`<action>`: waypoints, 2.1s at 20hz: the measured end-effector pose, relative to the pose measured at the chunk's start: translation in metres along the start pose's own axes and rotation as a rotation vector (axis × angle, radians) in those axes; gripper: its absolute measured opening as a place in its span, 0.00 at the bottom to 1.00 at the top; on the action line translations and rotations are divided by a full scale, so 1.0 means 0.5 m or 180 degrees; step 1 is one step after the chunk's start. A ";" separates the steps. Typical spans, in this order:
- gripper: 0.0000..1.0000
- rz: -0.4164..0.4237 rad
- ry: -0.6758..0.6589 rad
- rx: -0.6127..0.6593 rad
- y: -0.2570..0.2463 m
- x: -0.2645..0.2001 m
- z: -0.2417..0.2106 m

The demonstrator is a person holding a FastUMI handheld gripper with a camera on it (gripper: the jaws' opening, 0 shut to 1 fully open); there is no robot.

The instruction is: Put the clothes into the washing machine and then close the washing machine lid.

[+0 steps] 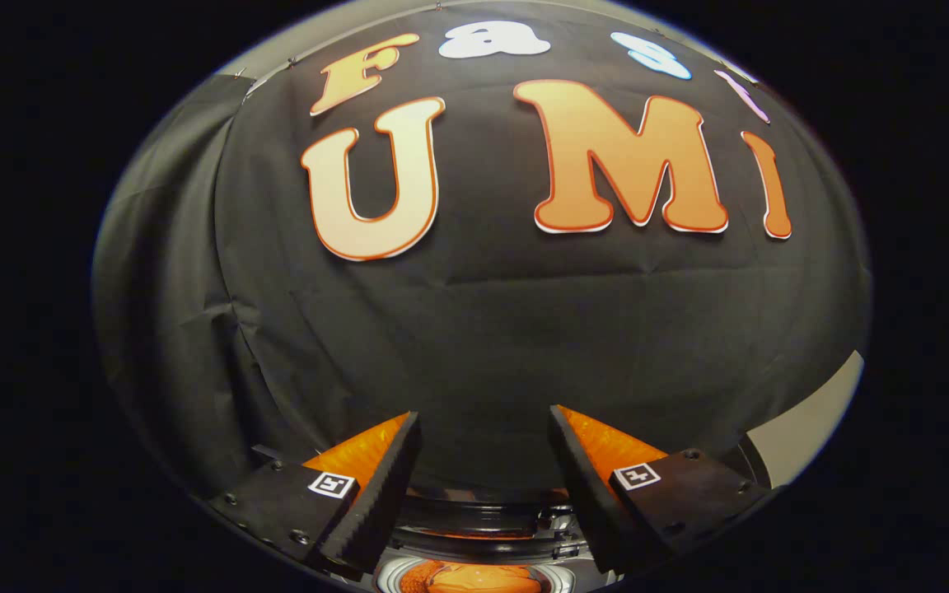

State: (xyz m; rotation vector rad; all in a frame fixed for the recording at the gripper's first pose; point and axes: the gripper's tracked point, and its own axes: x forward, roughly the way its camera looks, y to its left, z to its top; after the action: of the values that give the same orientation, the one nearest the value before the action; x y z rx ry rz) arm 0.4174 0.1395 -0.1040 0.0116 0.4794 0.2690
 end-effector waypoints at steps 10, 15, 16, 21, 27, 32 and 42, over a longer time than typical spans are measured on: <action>0.99 -0.0060 0.0206 -0.0217 0.009 0.078 -0.055; 0.99 -0.0040 0.0085 -0.0248 0.006 0.075 -0.047; 0.99 -0.0038 -0.0014 -0.0268 0.006 0.075 -0.041; 0.99 -0.0029 -0.0354 -0.0306 0.004 0.080 -0.015; 0.99 -0.0006 -0.0415 -0.0318 0.008 0.070 -0.015; 0.99 0.0010 -0.0499 -0.0333 0.018 0.021 -0.027; 0.98 -0.0012 -0.0500 -0.0331 0.034 -0.113 -0.133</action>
State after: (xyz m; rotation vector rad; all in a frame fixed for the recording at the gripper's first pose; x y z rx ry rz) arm 0.3347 0.1378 -0.1363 -0.0693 0.3087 0.2865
